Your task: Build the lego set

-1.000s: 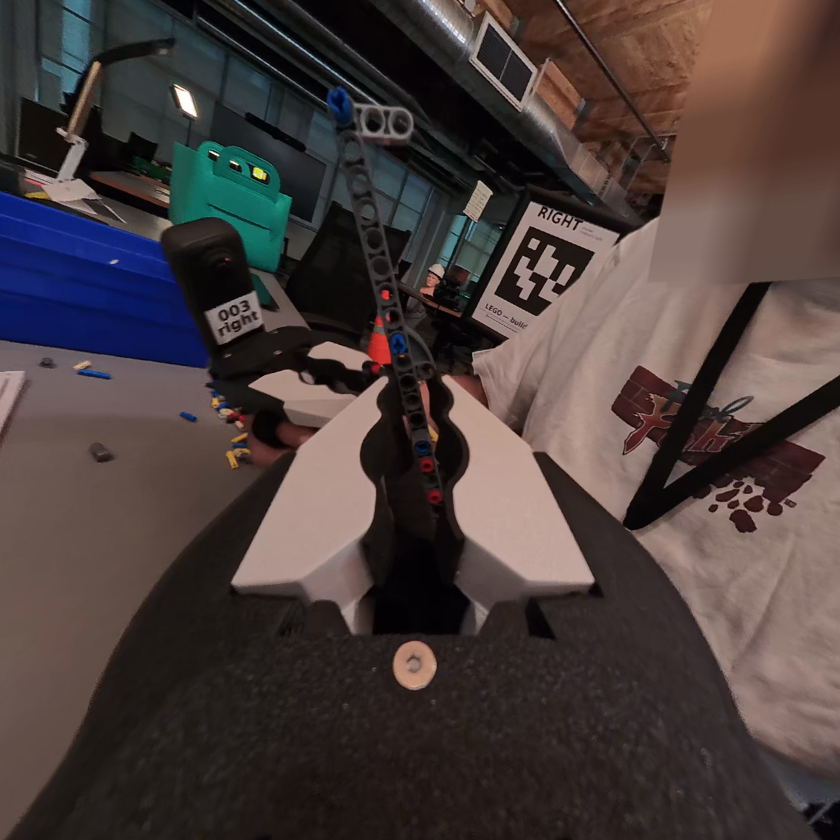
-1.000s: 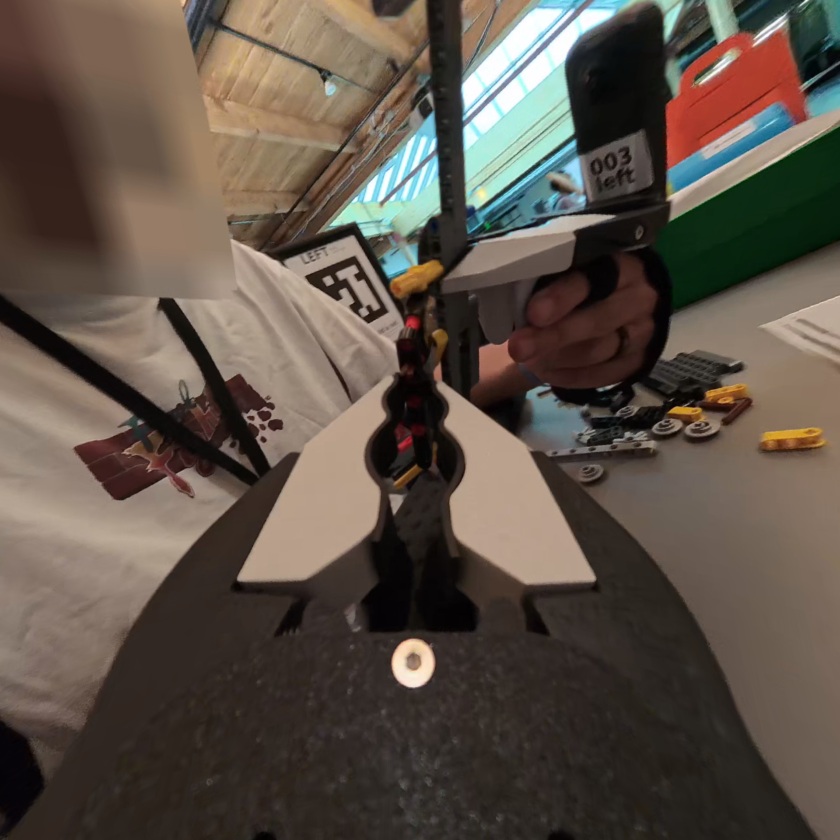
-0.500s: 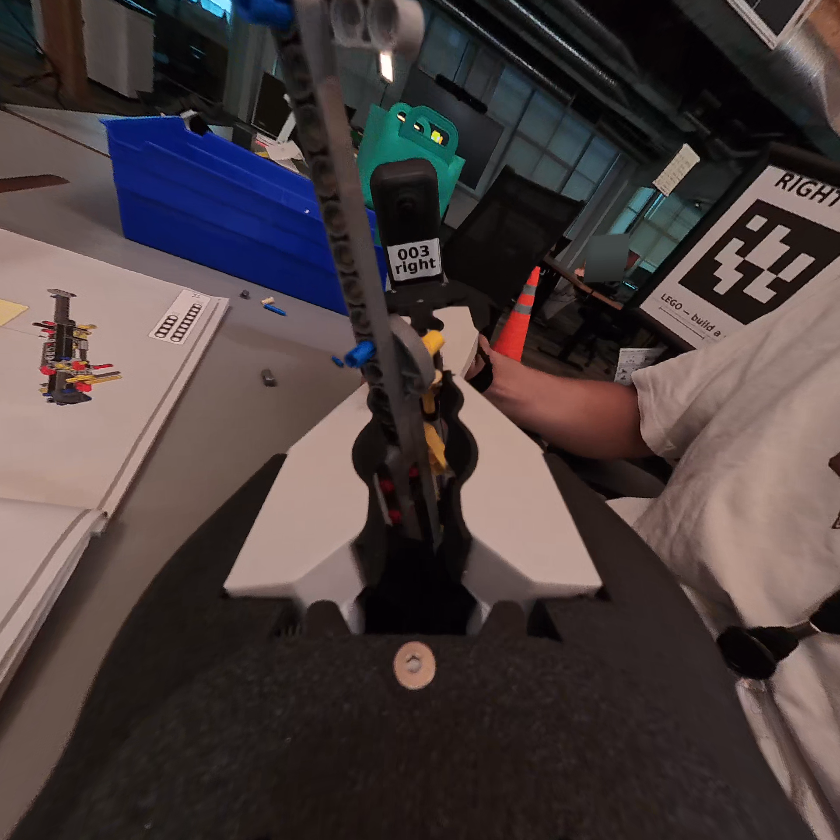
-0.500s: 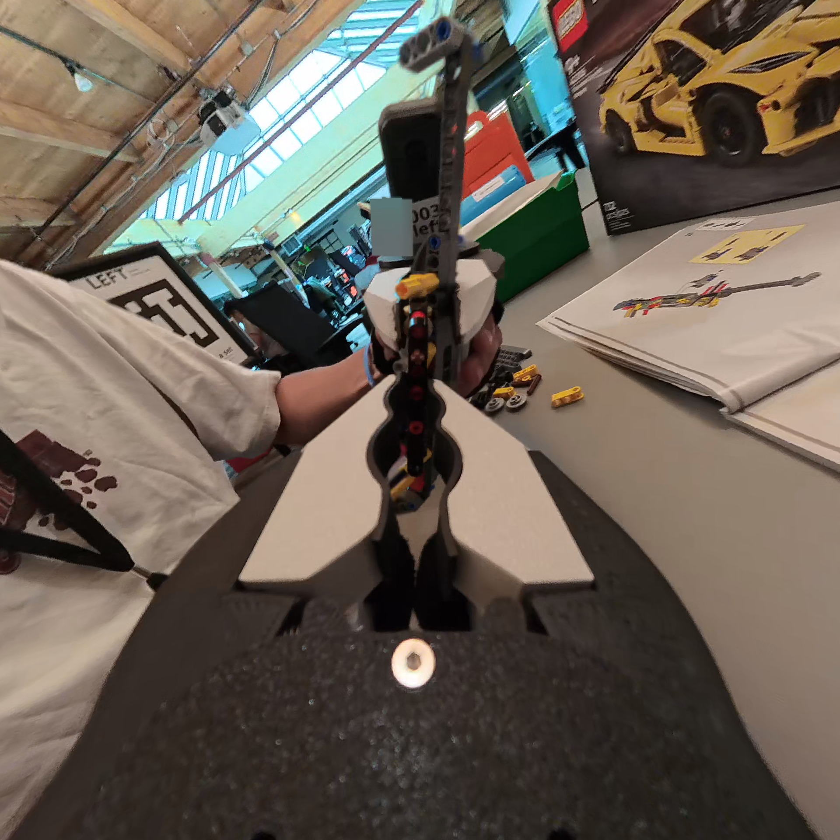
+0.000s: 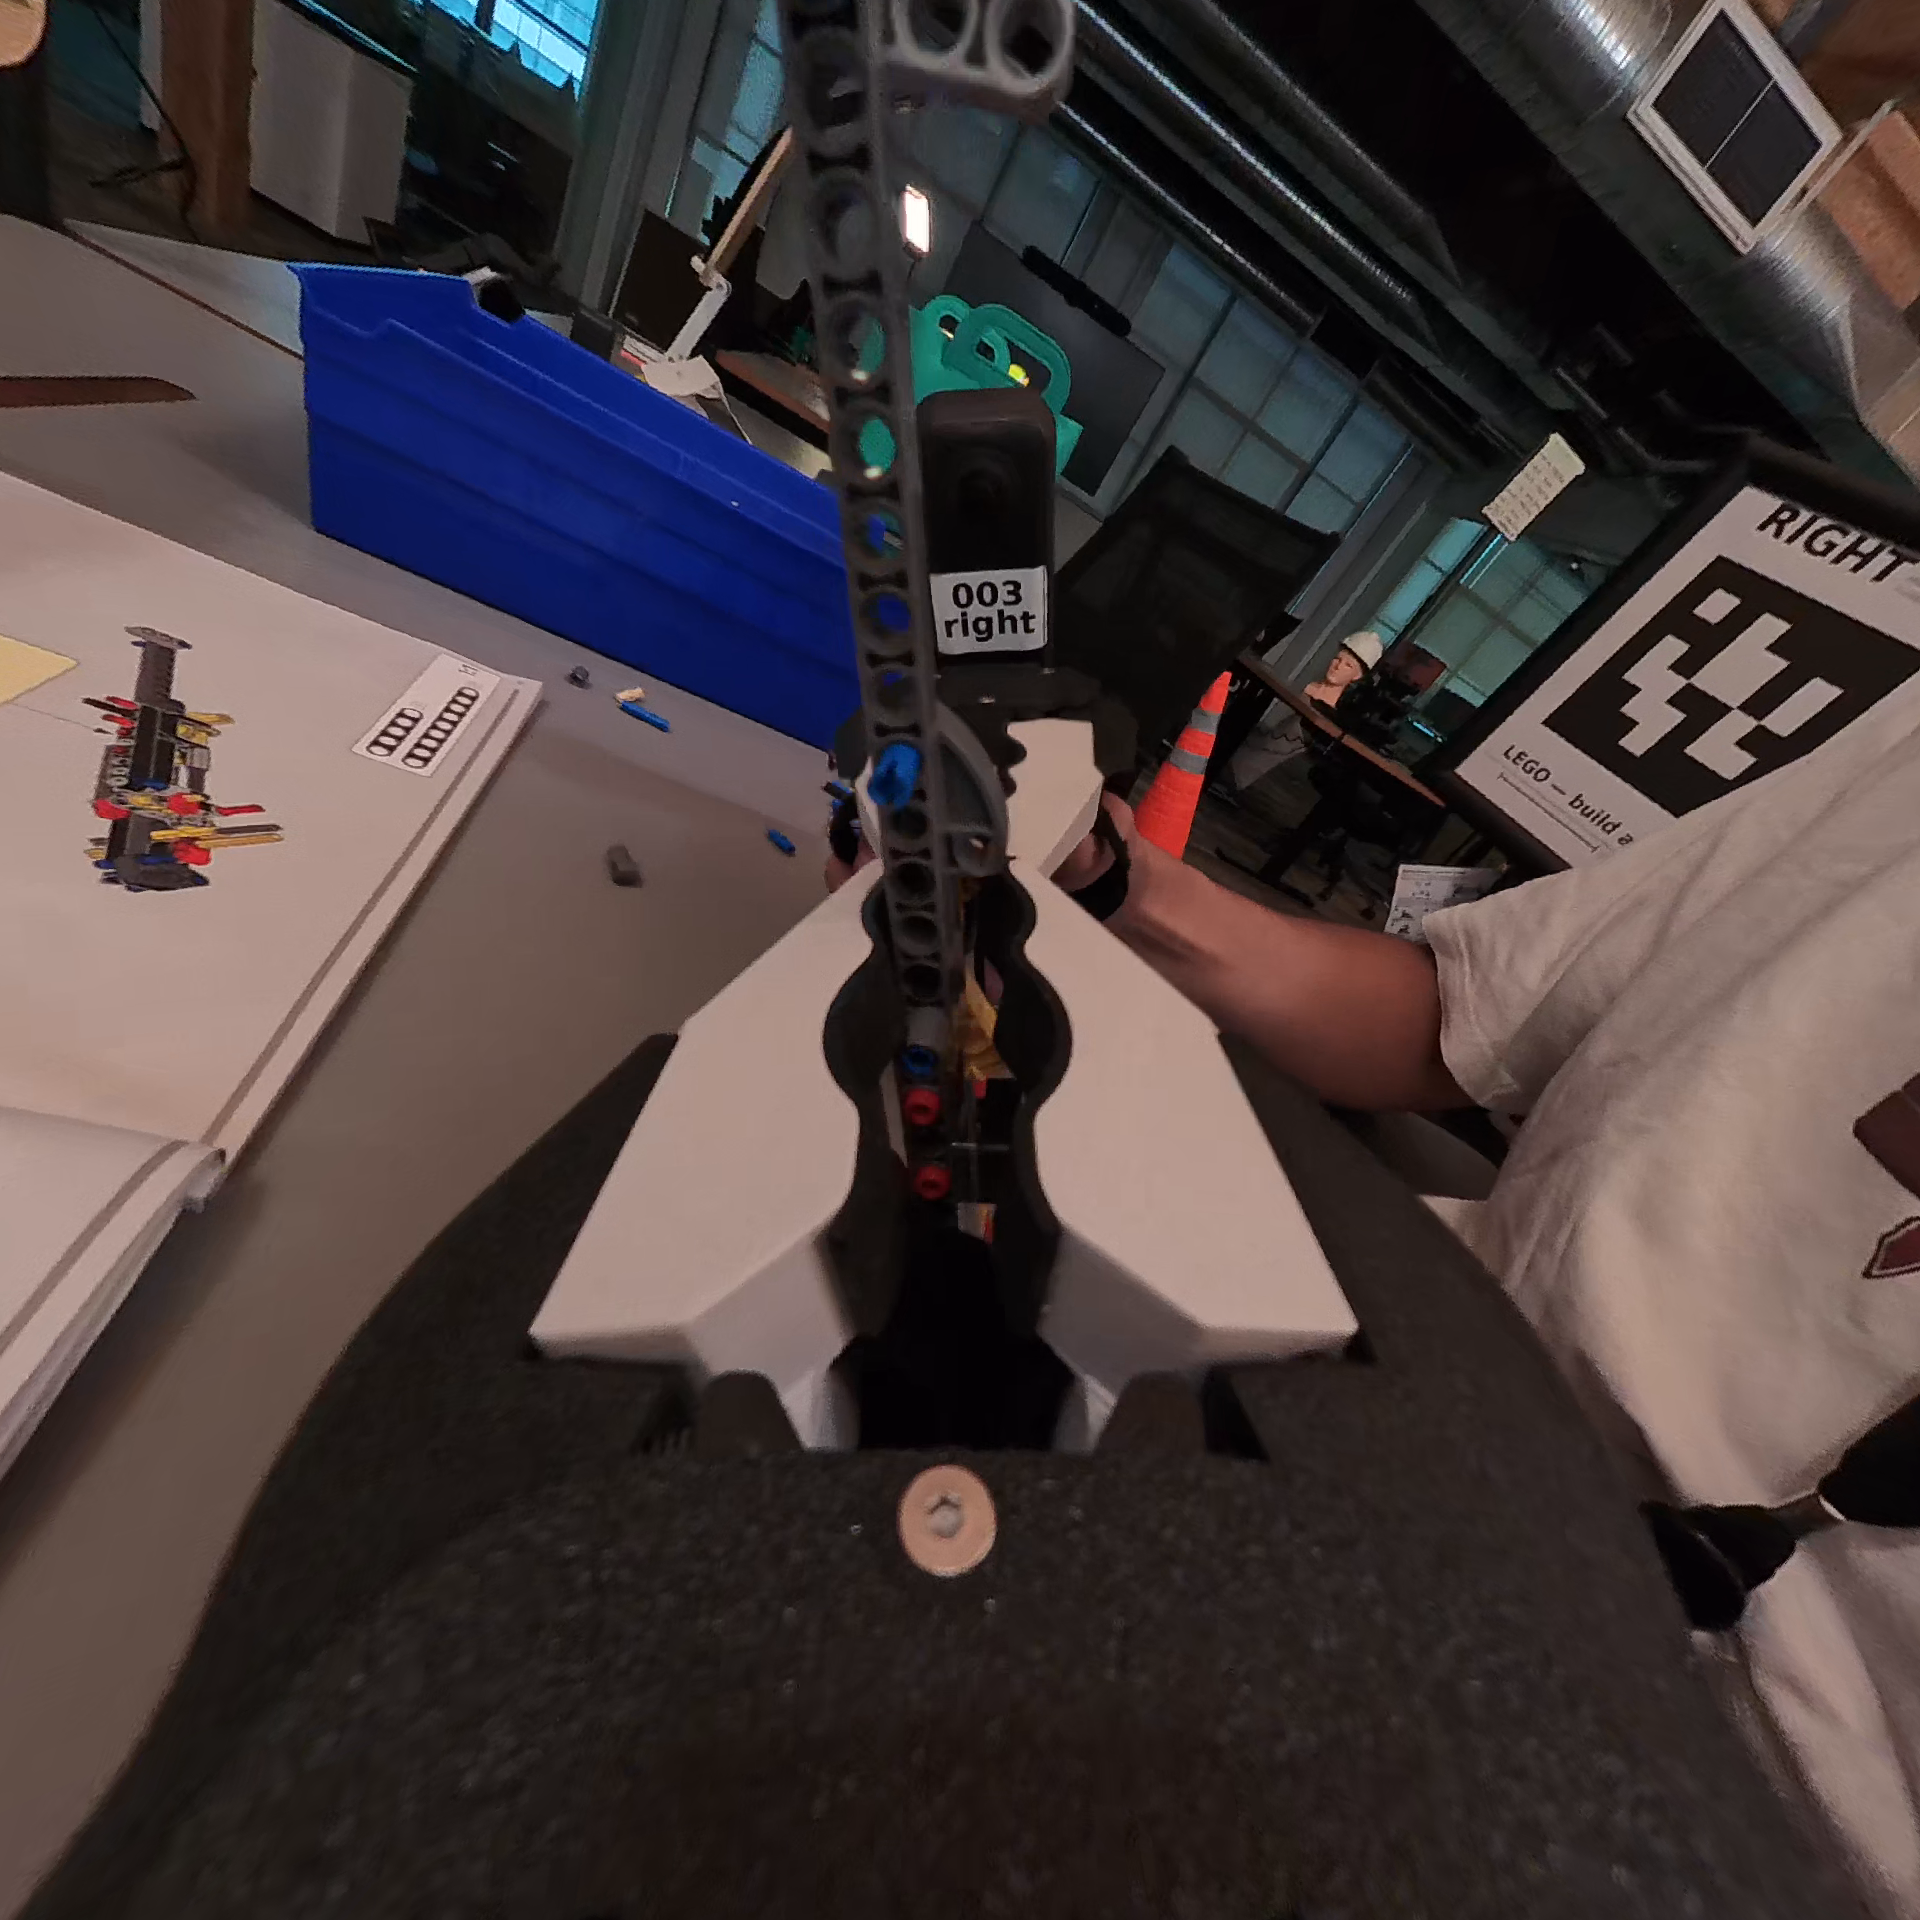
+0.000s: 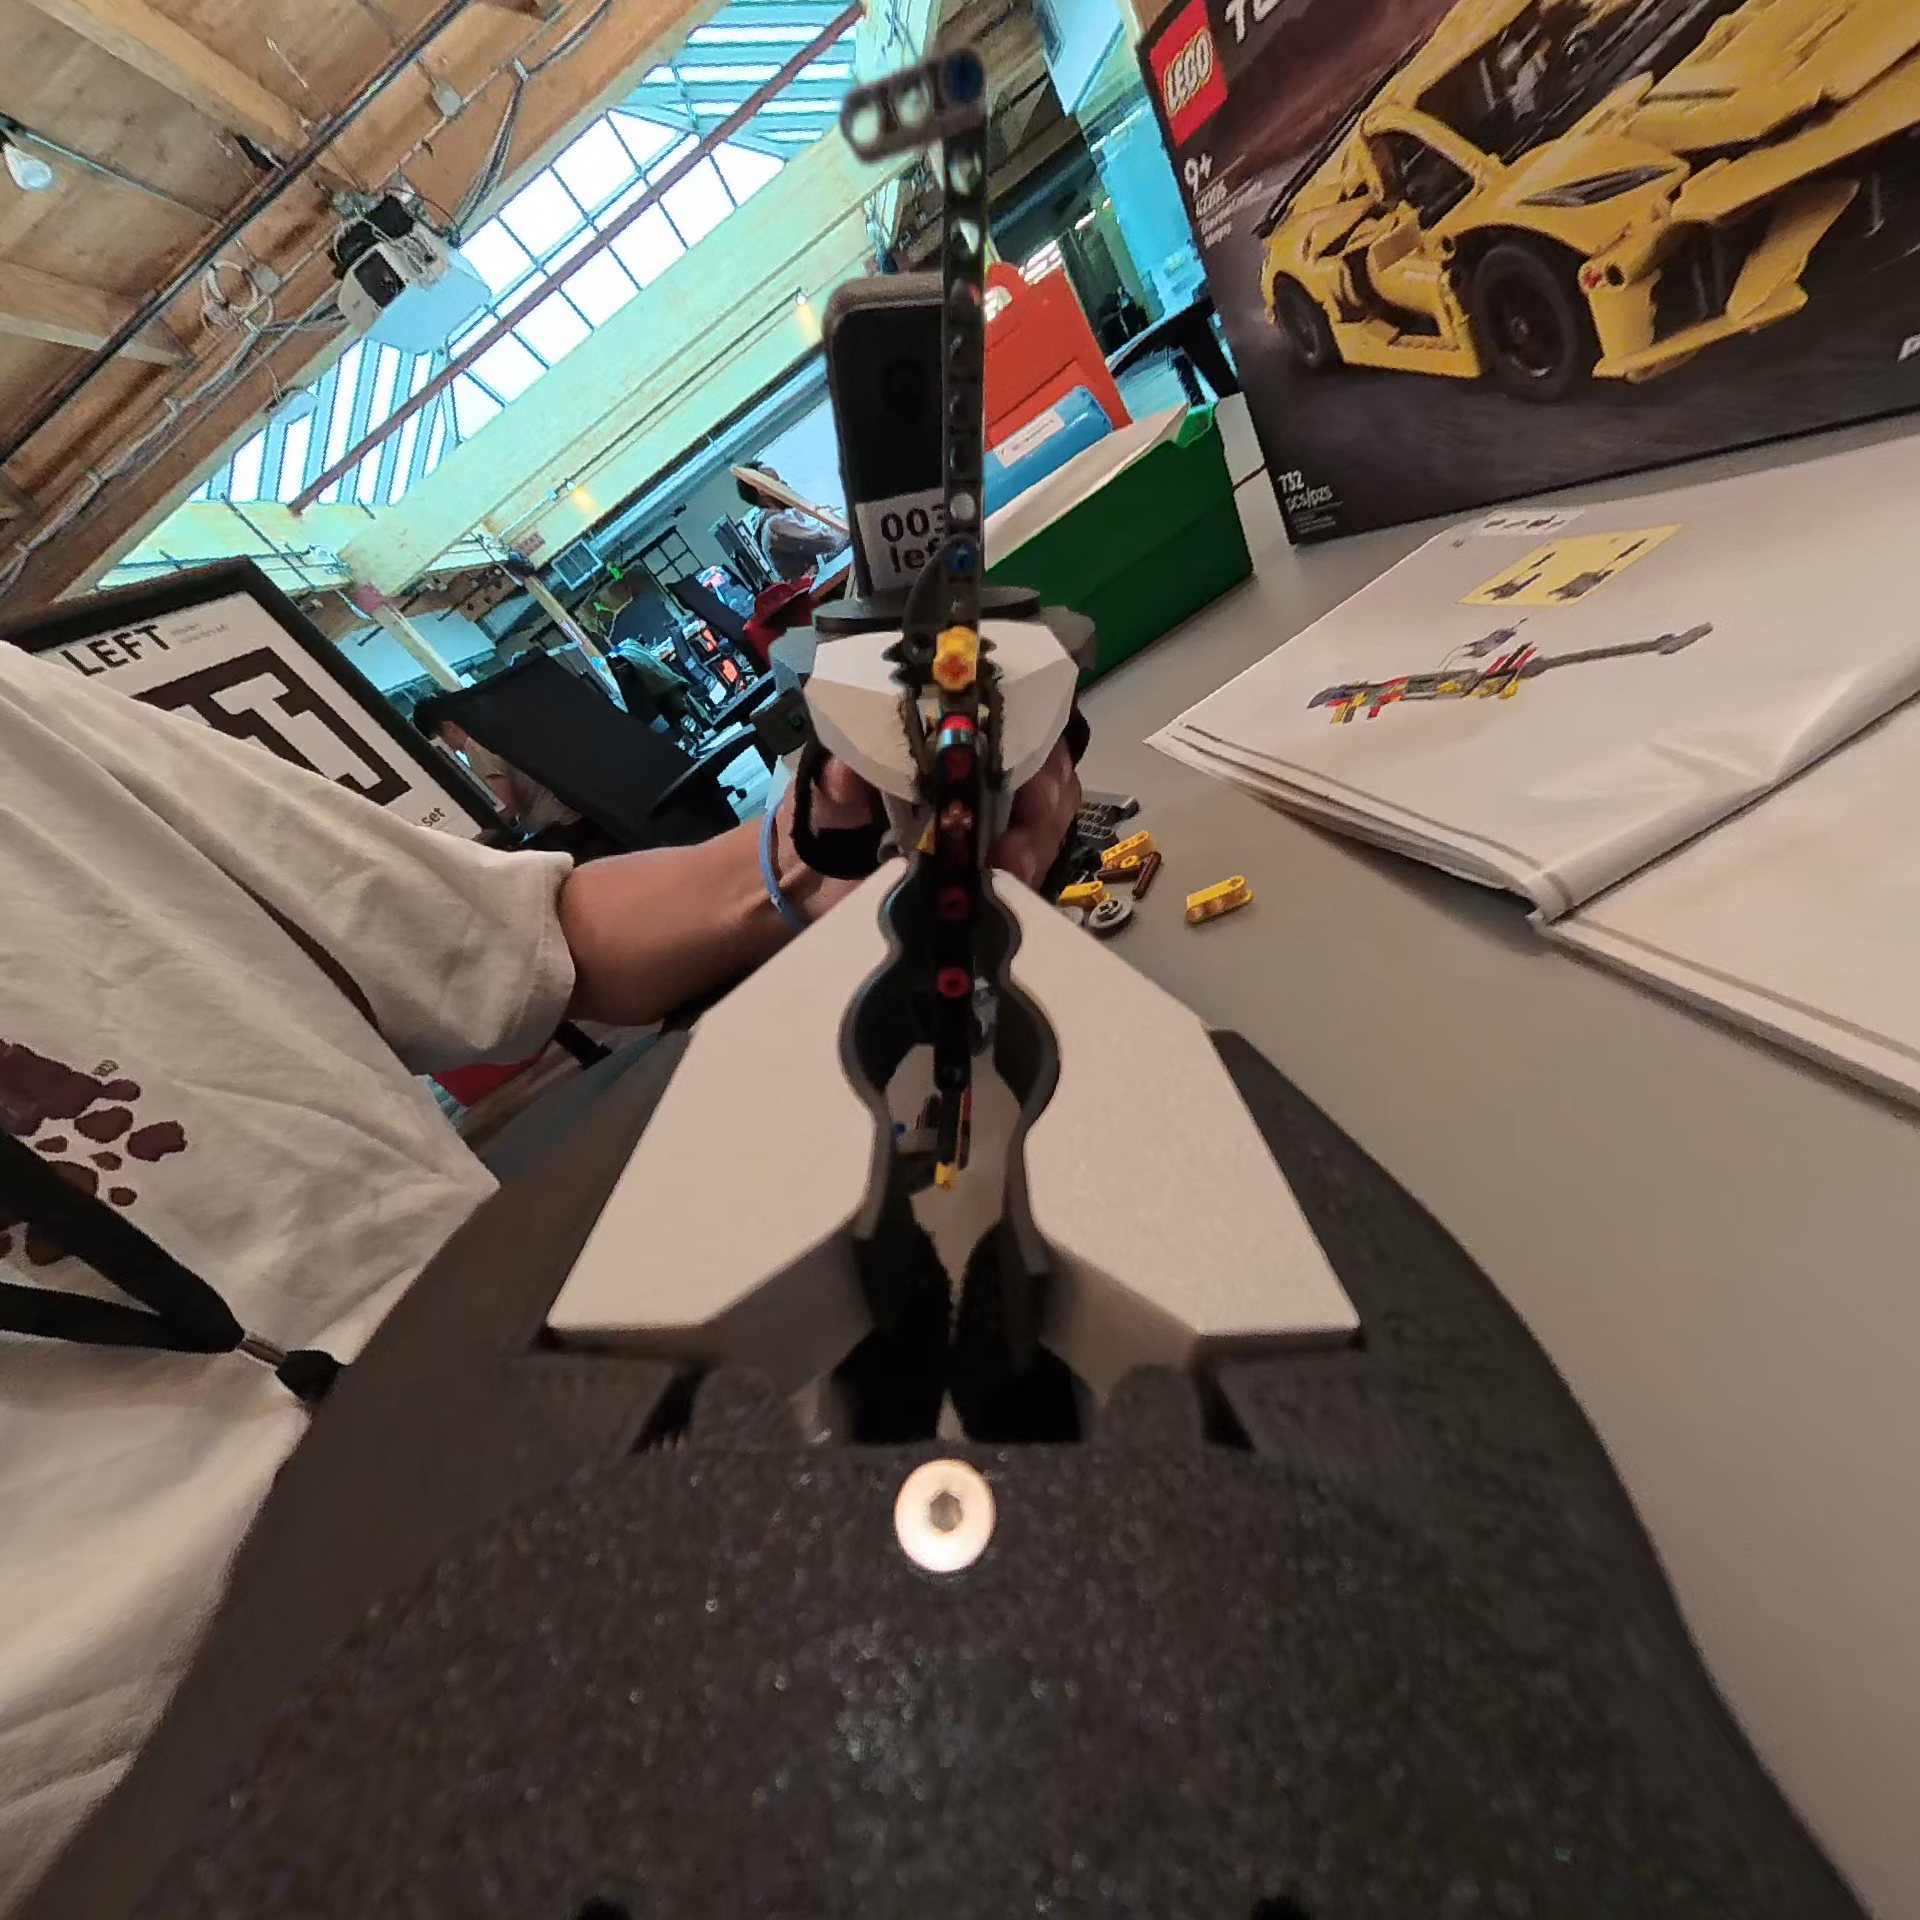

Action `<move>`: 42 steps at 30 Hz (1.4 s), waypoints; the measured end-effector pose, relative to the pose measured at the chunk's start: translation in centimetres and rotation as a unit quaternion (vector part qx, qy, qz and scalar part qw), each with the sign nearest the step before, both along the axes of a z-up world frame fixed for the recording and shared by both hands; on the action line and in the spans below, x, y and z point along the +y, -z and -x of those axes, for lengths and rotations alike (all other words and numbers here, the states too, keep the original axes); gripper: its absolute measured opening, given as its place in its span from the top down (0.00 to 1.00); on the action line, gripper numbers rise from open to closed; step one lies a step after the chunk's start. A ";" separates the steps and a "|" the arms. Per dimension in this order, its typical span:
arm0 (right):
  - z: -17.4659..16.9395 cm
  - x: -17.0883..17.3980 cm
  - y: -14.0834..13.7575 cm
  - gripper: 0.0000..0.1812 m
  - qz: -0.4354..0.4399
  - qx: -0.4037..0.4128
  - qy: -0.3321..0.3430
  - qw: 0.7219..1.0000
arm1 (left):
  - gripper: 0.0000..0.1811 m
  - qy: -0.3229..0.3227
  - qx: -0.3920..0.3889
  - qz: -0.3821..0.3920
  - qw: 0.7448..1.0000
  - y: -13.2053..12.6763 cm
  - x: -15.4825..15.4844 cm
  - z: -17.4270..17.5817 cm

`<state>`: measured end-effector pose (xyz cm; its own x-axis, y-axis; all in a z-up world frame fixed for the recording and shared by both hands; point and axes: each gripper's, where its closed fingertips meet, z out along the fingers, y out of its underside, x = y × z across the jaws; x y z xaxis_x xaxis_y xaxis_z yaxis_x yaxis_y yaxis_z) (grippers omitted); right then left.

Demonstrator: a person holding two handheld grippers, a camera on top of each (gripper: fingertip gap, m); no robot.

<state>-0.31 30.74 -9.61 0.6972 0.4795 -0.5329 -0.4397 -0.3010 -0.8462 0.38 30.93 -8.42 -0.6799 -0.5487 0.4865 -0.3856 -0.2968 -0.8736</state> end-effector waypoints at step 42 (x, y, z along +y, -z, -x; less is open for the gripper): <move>1.8 -1.3 -0.8 0.96 -0.023 -0.004 -0.051 0.998 | 0.95 0.091 0.008 0.018 0.996 -0.2 -1.3 2.0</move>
